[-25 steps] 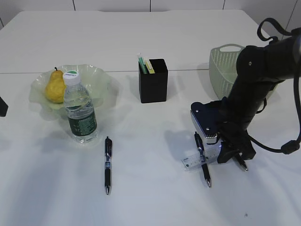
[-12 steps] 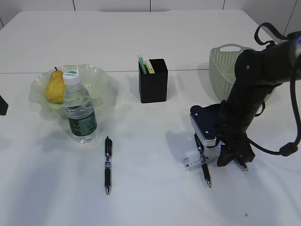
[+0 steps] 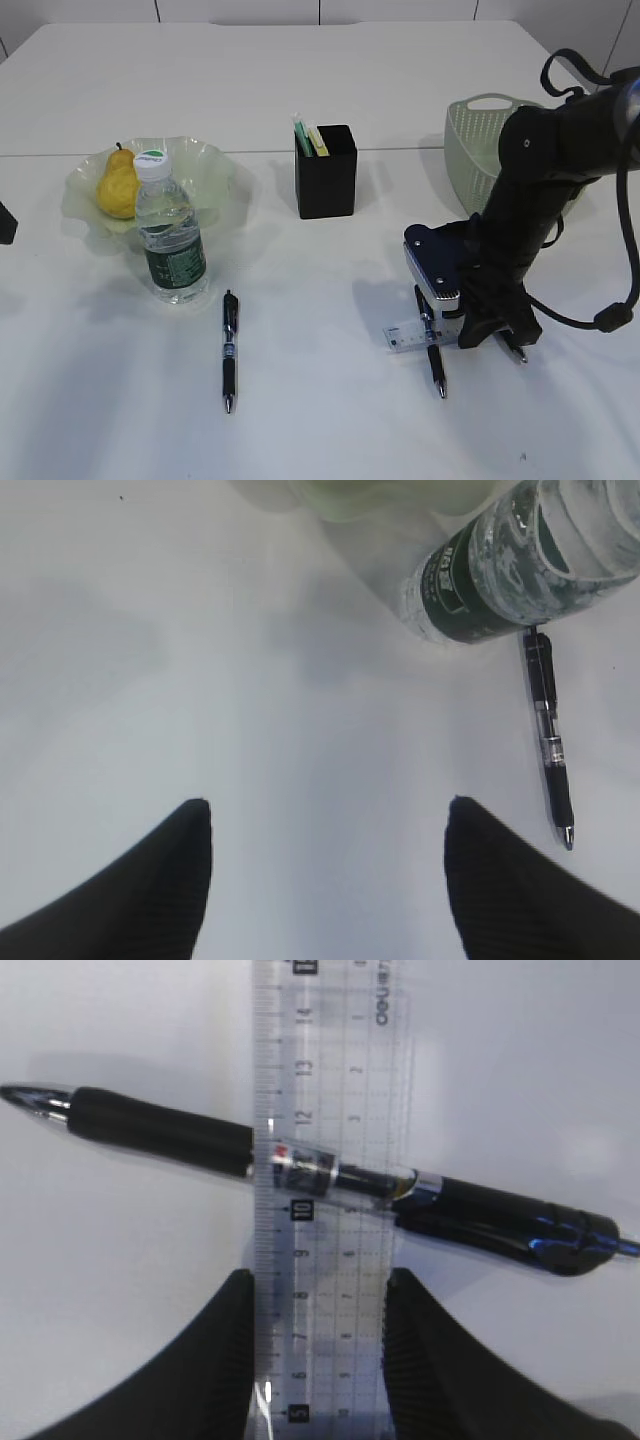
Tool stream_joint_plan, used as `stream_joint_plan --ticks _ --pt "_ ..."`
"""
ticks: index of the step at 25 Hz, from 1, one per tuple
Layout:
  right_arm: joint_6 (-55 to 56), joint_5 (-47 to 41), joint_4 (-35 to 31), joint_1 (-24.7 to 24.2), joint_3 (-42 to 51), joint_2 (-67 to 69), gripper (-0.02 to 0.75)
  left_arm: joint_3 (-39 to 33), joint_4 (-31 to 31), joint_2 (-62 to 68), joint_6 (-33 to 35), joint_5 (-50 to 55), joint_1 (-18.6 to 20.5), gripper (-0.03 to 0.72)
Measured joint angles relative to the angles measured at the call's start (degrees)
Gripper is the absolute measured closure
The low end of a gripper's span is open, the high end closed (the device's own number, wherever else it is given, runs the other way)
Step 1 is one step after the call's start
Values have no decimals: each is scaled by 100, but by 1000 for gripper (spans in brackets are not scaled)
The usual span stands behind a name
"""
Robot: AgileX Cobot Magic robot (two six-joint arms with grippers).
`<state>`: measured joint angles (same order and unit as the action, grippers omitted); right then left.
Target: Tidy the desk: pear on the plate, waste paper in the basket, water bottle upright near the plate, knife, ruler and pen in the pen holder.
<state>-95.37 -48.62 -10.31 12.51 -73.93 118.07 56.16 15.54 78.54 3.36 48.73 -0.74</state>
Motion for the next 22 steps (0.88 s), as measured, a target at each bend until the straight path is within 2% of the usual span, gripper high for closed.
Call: stream_joint_plan --ticks 10,22 --pt "0 -108 0 0 0 -50 449 0 0 0 0 0 0 176" --pt "146 -360 -39 0 0 -802 450 0 0 0 0 -12 0 177"
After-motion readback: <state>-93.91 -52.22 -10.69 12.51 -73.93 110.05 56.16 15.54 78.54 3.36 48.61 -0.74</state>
